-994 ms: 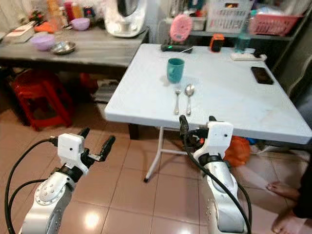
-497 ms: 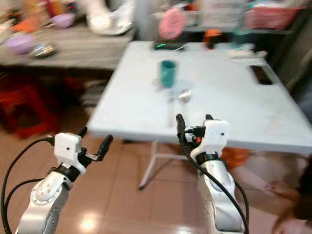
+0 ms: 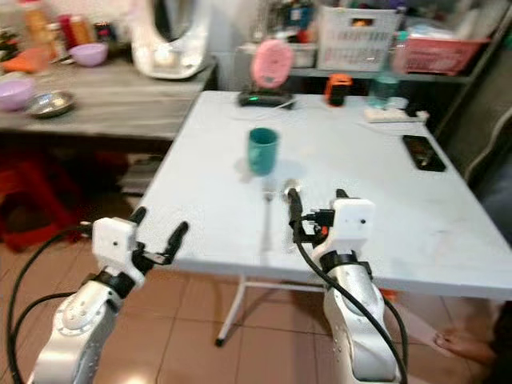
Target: Setting the table
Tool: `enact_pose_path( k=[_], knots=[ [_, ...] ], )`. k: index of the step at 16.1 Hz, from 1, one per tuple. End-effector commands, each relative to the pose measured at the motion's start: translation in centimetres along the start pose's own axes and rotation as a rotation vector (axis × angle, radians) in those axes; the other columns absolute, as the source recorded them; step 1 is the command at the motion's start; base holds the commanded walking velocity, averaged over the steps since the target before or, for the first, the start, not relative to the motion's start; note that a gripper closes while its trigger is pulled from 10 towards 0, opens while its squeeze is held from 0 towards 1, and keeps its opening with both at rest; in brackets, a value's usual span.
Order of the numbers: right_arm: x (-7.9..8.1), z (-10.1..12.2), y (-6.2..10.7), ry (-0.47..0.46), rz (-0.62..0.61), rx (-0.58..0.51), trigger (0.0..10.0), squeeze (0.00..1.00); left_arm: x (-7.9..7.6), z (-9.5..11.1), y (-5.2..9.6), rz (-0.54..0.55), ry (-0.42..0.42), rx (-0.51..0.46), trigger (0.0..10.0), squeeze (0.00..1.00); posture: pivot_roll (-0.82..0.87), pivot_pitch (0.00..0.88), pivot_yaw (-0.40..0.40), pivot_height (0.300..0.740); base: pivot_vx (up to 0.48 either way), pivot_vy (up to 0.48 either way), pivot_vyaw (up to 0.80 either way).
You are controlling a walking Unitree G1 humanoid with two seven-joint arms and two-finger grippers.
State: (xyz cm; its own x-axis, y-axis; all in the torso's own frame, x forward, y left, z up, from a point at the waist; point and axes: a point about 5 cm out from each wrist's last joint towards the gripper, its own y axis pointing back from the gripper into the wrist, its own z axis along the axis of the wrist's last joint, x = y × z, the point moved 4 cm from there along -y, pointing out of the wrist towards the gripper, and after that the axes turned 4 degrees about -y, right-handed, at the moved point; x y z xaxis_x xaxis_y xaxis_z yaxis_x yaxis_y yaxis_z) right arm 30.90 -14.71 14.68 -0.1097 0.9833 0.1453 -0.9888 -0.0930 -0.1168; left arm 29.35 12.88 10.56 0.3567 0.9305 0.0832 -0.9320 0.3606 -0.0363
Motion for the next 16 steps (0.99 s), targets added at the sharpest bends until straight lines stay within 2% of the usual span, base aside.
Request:
enact_pose_path(
  k=[1,4,6,13,16],
  knots=[
    [-0.6,0.4,0.1,0.016,-0.013,-0.013,10.0,0.0,-0.4,0.1,-0.1,-0.017,-0.001,-0.001,10.0,0.0,0.01,0.0,0.004,0.74,0.371,0.0,0.48],
    [-0.4,0.2,0.2,0.012,-0.01,-0.009,10.0,0.0,-0.2,0.0,0.1,-0.016,-0.01,0.008,10.0,0.0,0.01,0.0,0.003,0.74,0.368,0.0,0.35],
    [-0.3,0.1,0.2,0.011,-0.007,-0.005,10.0,0.0,0.1,-0.3,0.2,0.001,-0.006,0.023,10.0,0.0,0.01,0.0,0.003,0.74,0.0,0.0,0.0],
    [0.8,-0.8,0.4,-0.024,0.032,0.038,10.0,0.0,-1.5,-1.2,2.6,-0.266,-0.068,0.049,10.0,0.0,0.01,0.0,0.002,0.74,0.0,0.0,0.0],
    [1.5,-0.9,0.0,-0.02,0.045,0.037,10.0,0.0,-1.4,-1.2,2.9,-0.299,-0.083,0.054,10.0,0.0,0.01,0.0,0.009,0.74,0.0,0.0,0.15]
  ],
)
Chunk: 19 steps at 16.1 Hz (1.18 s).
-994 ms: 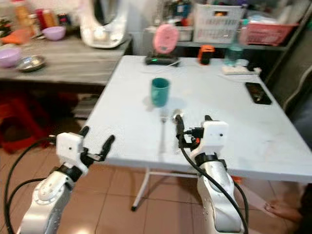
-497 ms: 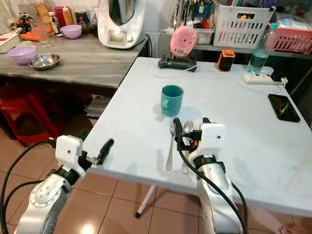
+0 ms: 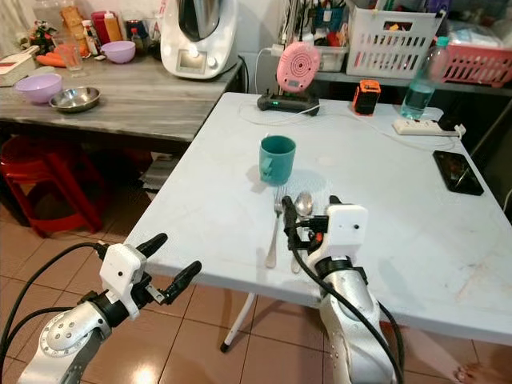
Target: Setting the table
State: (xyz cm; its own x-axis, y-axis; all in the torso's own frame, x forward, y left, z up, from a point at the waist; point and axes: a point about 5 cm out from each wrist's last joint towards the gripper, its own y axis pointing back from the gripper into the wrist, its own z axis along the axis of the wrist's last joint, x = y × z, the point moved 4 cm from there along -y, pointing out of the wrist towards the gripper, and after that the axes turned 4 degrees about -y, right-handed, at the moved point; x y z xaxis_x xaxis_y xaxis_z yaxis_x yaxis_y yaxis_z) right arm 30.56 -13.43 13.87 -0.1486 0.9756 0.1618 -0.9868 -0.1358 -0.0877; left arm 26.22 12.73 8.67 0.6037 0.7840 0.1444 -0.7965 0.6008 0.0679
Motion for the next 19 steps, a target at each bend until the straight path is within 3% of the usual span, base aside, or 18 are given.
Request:
enact_pose_path(
  k=[1,7,12,15,19],
  knots=[
    [0.6,0.2,-0.7,-0.009,0.009,-0.005,10.0,0.0,0.1,0.6,0.1,-0.018,-0.021,-0.016,10.0,0.0,0.01,0.0,0.009,0.74,0.0,0.0,0.8],
    [0.9,-0.3,-2.3,-0.033,-0.015,0.034,10.0,0.0,-0.3,1.3,0.1,-0.038,-0.024,-0.033,10.0,0.0,0.02,0.007,0.008,0.74,0.0,0.0,0.11],
    [0.2,-2.3,-3.5,-0.061,-0.101,0.155,10.0,0.0,-1.1,1.8,-0.1,-0.115,-0.008,-0.048,10.0,0.0,0.02,0.022,0.001,0.74,0.0,0.0,0.0],
    [0.8,-3.8,-4.6,-0.074,-0.144,0.247,10.0,0.0,-1.2,2.2,-0.7,-0.141,-0.019,-0.057,10.0,0.0,0.01,0.027,-0.001,0.74,0.0,0.0,0.0],
    [1.1,-4.8,-5.2,-0.078,-0.185,0.293,10.0,0.0,-1.3,2.2,-0.9,-0.148,-0.009,-0.055,10.0,0.0,0.01,0.028,-0.003,0.74,0.0,0.0,0.0]
  ],
)
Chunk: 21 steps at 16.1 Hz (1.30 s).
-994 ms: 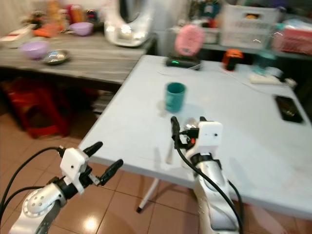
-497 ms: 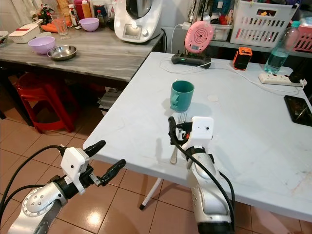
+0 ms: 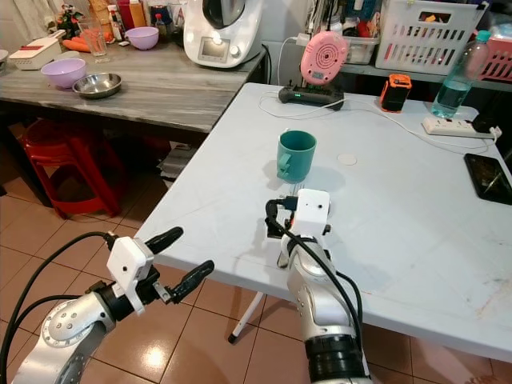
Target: Setting the table
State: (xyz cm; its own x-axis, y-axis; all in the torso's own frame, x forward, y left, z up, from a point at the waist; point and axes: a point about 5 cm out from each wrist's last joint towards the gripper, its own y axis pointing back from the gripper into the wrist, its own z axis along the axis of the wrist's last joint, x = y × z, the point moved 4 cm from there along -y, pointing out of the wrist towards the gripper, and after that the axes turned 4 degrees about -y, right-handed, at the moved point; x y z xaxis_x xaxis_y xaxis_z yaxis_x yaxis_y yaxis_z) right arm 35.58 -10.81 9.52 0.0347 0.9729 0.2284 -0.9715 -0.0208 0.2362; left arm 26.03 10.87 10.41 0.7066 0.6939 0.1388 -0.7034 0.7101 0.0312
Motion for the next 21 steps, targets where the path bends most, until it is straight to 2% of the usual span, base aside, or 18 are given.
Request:
enact_pose_path(
  k=[1,6,10,11,13,14,21],
  knots=[
    [0.3,0.1,-0.3,-0.012,-0.004,0.007,10.0,0.0,-0.1,0.1,-0.1,-0.015,-0.001,0.003,10.0,0.0,0.01,0.028,-0.003,0.74,0.0,0.0,0.0],
    [1.3,-0.3,-1.5,-0.018,-0.003,0.032,10.0,0.0,-0.3,0.1,-0.1,-0.026,0.013,0.002,10.0,0.0,0.02,0.033,-0.008,0.74,0.0,0.0,0.0],
    [1.0,-1.5,-1.9,0.004,-0.029,0.096,10.0,0.0,-0.5,0.0,-0.1,-0.031,0.013,0.003,10.0,0.0,0.02,0.032,-0.01,0.74,0.0,0.0,0.0],
    [0.6,-2.1,-1.9,0.034,-0.047,0.119,6.0,0.0,-0.5,0.0,-0.1,-0.033,0.016,0.004,10.0,0.0,0.02,0.031,-0.011,0.74,0.0,0.0,0.0],
    [0.1,-2.5,-1.9,0.05,-0.068,0.13,3.2,0.0,-0.5,0.0,0.0,-0.036,0.018,0.005,10.0,0.0,0.02,0.029,-0.012,0.74,0.0,0.0,0.0],
    [-0.6,-2.7,-1.9,0.06,-0.094,0.133,0.0,0.0,-0.4,-0.1,0.0,-0.037,0.035,0.006,10.0,0.0,0.02,0.028,-0.009,0.74,0.0,0.0,0.0],
    [-2.5,-3.2,-2.0,0.052,-0.149,0.159,0.0,0.0,0.8,0.6,-0.2,-0.055,0.03,0.0,10.0,0.0,0.02,0.029,0.002,0.74,0.0,0.0,0.0]
  ],
)
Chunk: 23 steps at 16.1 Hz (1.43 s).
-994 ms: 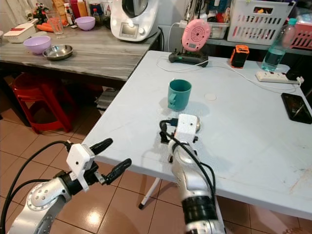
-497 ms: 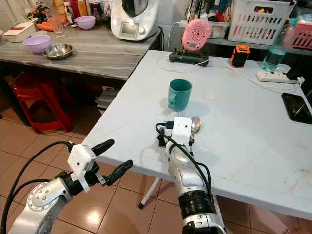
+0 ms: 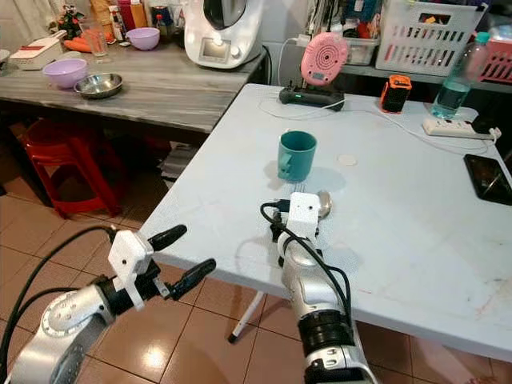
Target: Setting the table
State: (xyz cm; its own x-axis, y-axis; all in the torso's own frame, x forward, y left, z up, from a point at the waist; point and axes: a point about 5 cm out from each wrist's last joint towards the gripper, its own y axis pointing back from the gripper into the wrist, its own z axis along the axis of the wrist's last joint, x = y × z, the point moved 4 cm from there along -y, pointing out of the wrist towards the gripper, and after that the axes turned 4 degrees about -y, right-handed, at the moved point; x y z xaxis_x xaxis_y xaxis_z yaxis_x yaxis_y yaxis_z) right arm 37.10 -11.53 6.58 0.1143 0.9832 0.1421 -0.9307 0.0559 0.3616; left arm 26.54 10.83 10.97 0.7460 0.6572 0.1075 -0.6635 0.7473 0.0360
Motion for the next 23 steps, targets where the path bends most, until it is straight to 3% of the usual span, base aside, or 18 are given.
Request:
enact_pose_path(
  k=[1,6,16,18,19,21,23],
  knots=[
    [-1.4,-1.3,-0.1,-0.009,-0.051,0.055,0.0,0.0,0.3,0.4,0.0,-0.011,0.001,-0.001,10.0,0.0,0.01,0.03,0.006,0.74,0.0,0.0,0.0],
    [-2.0,-2.3,0.0,-0.034,-0.063,0.088,0.0,0.0,-0.8,0.2,0.0,-0.104,-0.01,0.037,10.0,0.0,0.02,0.026,0.015,0.74,0.0,0.0,0.0],
    [-2.1,-2.8,0.1,-0.098,-0.057,0.1,0.0,0.0,-0.6,-1.3,0.3,-0.12,-0.032,0.081,10.0,0.0,0.02,0.014,0.018,0.74,0.0,0.0,0.0],
    [-1.8,-1.7,0.3,-0.152,-0.033,0.041,0.0,0.0,1.1,-1.5,0.3,0.001,-0.042,0.072,10.0,0.0,0.02,0.007,0.014,0.74,0.0,0.0,0.0],
    [-1.8,-0.5,0.5,-0.147,-0.028,-0.012,0.0,0.0,2.7,-1.6,0.2,0.113,-0.044,0.064,10.0,0.0,0.03,0.001,0.011,0.74,0.0,0.0,0.0],
    [-1.6,-0.1,0.7,-0.176,-0.015,-0.026,0.0,0.0,4.0,-1.6,0.2,0.217,-0.049,0.051,10.0,0.0,0.03,0.0,0.005,0.74,0.0,0.0,0.0],
    [-1.2,0.9,1.4,-0.191,0.023,-0.086,0.0,0.0,6.1,-2.0,0.6,0.407,-0.062,0.072,10.0,0.0,0.03,0.0,-0.004,0.74,0.0,0.0,0.0]
  ],
)
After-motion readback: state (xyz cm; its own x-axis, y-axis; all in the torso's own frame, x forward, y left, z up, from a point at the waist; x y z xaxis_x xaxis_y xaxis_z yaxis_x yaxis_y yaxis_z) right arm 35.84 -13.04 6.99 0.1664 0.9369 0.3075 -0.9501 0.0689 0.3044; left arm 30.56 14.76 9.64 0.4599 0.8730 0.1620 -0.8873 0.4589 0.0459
